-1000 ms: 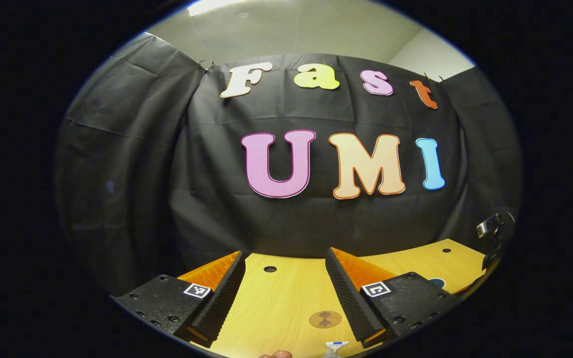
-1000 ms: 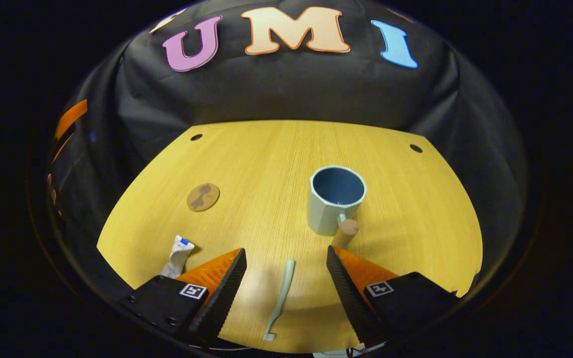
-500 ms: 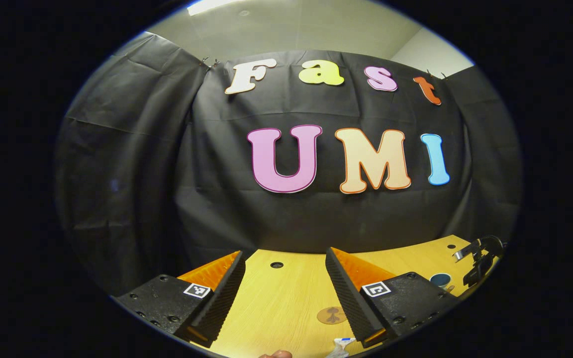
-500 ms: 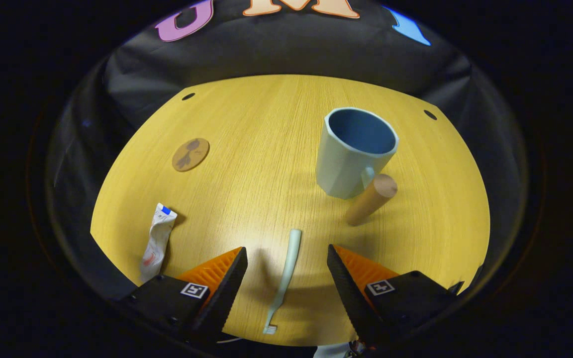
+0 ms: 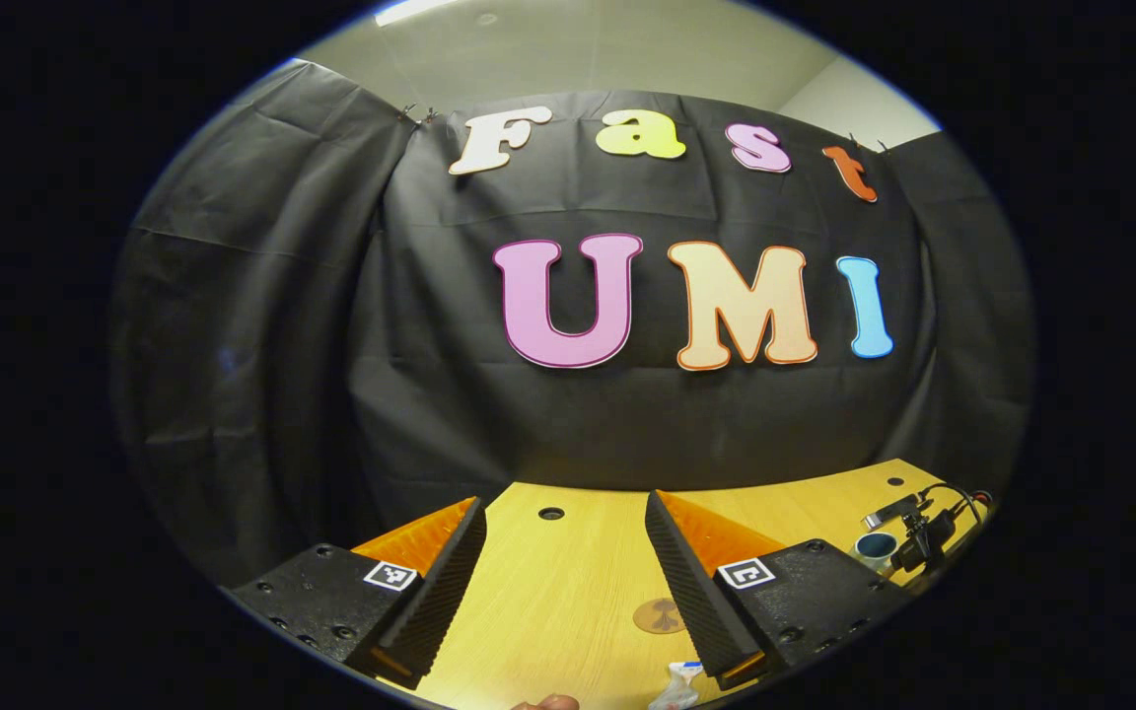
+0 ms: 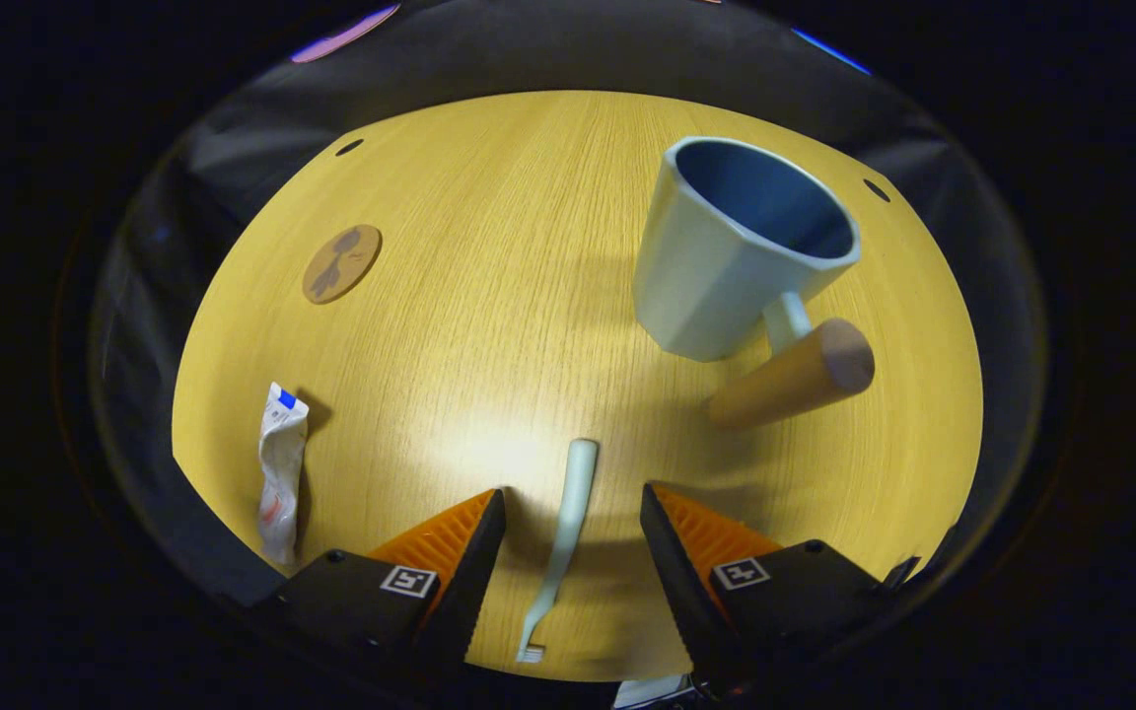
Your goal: Put the toothbrush and toothpaste on the desktop into the cup, then pick up the cup and place it on the coaster on the desktop.
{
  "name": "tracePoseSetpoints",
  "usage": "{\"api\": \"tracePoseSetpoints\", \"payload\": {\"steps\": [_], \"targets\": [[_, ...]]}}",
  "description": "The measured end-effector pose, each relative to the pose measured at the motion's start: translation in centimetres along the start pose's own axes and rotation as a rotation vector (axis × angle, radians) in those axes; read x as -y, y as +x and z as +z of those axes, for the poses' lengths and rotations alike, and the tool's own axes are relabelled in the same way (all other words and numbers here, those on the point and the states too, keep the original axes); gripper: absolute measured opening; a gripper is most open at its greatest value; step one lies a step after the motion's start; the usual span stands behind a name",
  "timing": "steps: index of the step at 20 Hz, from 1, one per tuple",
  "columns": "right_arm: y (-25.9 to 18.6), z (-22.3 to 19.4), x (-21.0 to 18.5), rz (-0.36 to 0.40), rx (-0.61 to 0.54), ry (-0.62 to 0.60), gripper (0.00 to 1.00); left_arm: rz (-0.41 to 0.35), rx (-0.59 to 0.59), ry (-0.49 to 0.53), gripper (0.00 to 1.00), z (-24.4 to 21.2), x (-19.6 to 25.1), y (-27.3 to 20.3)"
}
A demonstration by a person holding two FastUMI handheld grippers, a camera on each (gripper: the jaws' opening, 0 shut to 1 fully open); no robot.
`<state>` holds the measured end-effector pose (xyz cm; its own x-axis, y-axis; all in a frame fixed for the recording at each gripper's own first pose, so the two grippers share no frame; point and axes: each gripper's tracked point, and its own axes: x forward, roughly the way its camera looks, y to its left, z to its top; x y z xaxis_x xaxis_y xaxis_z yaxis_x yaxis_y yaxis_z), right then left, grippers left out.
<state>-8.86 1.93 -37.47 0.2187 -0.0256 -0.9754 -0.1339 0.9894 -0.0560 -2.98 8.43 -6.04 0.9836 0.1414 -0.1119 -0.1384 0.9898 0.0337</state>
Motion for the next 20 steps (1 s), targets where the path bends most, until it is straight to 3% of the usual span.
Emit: {"api": "tracePoseSetpoints", "payload": {"steps": [3,8,9,10,11,20], "targets": [[0.0,-0.1,-0.3,-0.004,-0.017,-0.044,0.80,-0.010,-0.013,0.004,0.94,-0.8,0.3,0.1],[0.1,-0.2,-0.4,0.008,-0.043,-0.037,0.44,-0.065,-0.069,0.022,0.95,-3.4,1.8,0.1],[0.0,-0.2,-0.4,0.016,-0.051,-0.027,0.20,-0.080,-0.086,0.026,0.94,-4.3,2.3,0.1],[0.0,-0.4,-0.2,0.025,-0.050,-0.026,0.21,-0.095,-0.101,0.029,0.94,-5.0,2.7,0.0],[-0.1,-0.4,-0.3,0.034,-0.056,-0.018,0.09,-0.115,-0.124,0.037,0.94,-5.9,3.4,0.0],[-0.1,-0.2,-0.3,0.035,-0.006,-0.002,0.11,-0.271,-0.357,0.083,0.96,-14.5,7.6,-1.7]]}}
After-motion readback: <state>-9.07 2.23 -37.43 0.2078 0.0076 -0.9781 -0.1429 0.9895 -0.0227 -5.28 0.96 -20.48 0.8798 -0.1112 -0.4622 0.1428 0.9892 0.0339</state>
